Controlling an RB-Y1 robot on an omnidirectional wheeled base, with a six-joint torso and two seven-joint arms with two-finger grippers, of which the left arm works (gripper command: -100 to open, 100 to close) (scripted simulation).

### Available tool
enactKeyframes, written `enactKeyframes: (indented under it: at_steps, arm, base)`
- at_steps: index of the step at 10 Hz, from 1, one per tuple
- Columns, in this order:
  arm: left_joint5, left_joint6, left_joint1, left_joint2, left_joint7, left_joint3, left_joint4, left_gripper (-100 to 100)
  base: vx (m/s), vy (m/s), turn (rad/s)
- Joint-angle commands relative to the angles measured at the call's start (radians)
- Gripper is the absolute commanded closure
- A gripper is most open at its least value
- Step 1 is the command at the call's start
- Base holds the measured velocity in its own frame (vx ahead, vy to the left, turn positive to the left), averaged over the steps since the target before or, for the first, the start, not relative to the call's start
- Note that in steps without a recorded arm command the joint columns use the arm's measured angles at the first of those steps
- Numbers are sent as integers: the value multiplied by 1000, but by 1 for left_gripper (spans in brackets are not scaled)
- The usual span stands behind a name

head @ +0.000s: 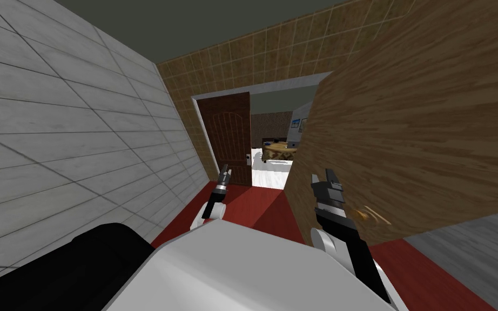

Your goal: Pull the door open

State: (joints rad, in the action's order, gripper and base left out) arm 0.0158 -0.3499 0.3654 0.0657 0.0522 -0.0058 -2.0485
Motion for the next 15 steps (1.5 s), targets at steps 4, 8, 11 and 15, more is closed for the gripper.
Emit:
enactKeyframes:
  at_steps: [4,8,11,15]
  arm:
    - [-5,13,-43,13,2,12,89,-100]
    - [-9,20,-79,21,3,22,170,-100]
    - [-13,27,-115,27,5,31,252,-100]
    - [-18,36,-159,31,7,43,352,-100]
  base:
    - [107,-7,-19]
    - [93,-7,-19]
    - [119,2,-22]
    - [121,-7,-24]
